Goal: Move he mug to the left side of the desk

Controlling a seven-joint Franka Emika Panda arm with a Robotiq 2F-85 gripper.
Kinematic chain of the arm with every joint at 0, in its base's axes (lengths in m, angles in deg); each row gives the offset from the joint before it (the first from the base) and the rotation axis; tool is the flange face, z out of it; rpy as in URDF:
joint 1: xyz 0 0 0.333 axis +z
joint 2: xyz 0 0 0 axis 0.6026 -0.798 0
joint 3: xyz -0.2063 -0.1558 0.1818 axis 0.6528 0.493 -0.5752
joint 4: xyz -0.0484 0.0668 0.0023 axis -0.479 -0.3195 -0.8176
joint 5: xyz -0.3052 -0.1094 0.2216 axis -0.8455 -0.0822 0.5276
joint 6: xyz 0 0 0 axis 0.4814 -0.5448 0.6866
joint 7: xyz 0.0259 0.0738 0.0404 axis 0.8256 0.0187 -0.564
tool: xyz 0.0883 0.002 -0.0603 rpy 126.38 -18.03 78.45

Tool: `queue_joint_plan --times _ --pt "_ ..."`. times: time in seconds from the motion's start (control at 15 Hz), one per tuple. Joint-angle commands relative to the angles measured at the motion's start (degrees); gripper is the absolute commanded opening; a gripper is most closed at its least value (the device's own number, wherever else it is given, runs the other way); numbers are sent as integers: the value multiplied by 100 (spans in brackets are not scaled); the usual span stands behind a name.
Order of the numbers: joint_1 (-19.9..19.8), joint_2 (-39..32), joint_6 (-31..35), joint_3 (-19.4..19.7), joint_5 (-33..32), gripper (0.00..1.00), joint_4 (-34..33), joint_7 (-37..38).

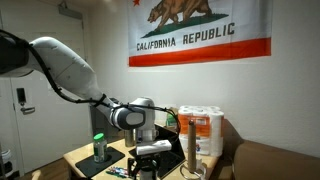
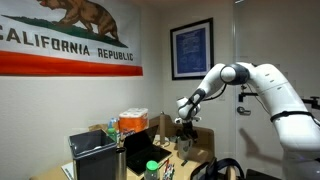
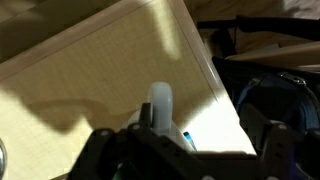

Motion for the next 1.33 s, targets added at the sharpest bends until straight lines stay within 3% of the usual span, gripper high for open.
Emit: queue_joint_plan --times 0.0,0.47,0.73,0.8,0.87,0.93,1.27 --pt "-37 273 86 2 -41 58 234 -33" --pt "-5 329 1 15 -35 5 74 42" --pt "35 320 -34 9 -44 0 -32 77" --pt "51 302 -99 11 -52 0 -72 85" --pt "47 299 -131 1 -44 26 -86 46" --pt "59 298 -145 19 -70 27 -93 79" --pt "62 326 -192 64 -175 62 -46 89"
